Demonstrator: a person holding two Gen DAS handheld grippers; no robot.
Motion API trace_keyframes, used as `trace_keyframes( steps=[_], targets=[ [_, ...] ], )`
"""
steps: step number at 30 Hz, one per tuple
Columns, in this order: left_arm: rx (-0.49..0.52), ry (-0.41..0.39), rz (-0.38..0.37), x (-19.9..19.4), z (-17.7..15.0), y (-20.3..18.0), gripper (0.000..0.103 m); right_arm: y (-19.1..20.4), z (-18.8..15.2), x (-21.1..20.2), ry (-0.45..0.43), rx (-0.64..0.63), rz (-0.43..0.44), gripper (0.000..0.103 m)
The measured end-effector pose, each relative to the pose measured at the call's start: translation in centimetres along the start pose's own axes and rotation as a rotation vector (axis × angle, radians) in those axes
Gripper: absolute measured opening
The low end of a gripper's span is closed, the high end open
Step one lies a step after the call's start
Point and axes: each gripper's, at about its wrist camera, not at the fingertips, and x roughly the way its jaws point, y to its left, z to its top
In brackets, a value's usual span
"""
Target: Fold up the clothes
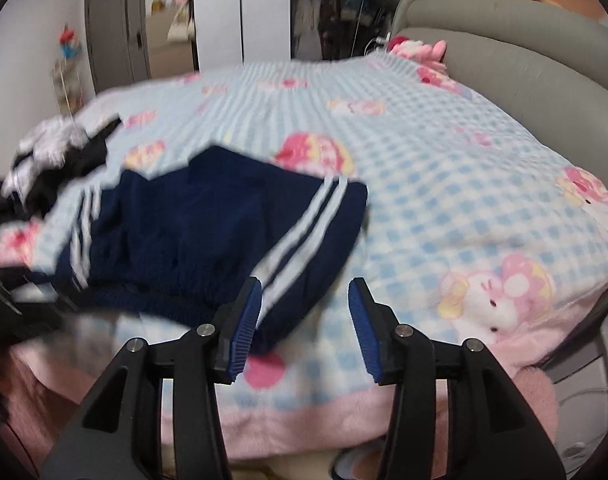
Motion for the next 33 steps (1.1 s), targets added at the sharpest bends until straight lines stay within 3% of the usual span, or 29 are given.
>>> trace_keyframes(
  steps=[7, 9, 15, 20, 21, 23, 24, 33],
  targets=[
    [-0.039, 0.021, 0.0, 0.9, 1.1, 0.1, 0.044, 3.5, 0.6, 4.0, 0.131, -0.155, 0.114, 0.046],
    [-0.052, 0.033, -0.004, 1.1, 1.2, 0.4, 0.03, 4.4, 0.4, 5.2, 0.16, -0.174, 0.109, 0.046],
    [-0.069, 0.011, -0.033, 0.1, 0.7, 0.8, 0.01, 6.1, -0.3, 7.2, 0.219, -0.203, 0.105, 0.049],
    [-0.089, -0.056, -0.051, -1.6, 0.1, 1.2, 0.006, 6.3, -0.2, 7.5, 0.227, -0.227, 0.105, 0.05],
    [-0.096, -0.068, -0.056, -1.9, -0.1, 1.3, 0.005, 6.2, -0.1, 7.5, 0.226, -0.227, 0.109, 0.048],
    [-0.102, -0.089, -0.063, -2.6, -0.3, 1.5, 0.005, 6.2, 0.0, 7.3, 0.22, -0.225, 0.119, 0.028],
    [-0.105, -0.095, -0.069, -2.9, -0.5, 1.6, 0.005, 6.1, 0.1, 7.1, 0.213, -0.222, 0.125, 0.024],
    [-0.105, -0.065, -0.083, -2.1, -1.0, 2.4, 0.007, 5.9, 0.0, 5.8, 0.182, -0.2, 0.131, 0.02]
  ],
)
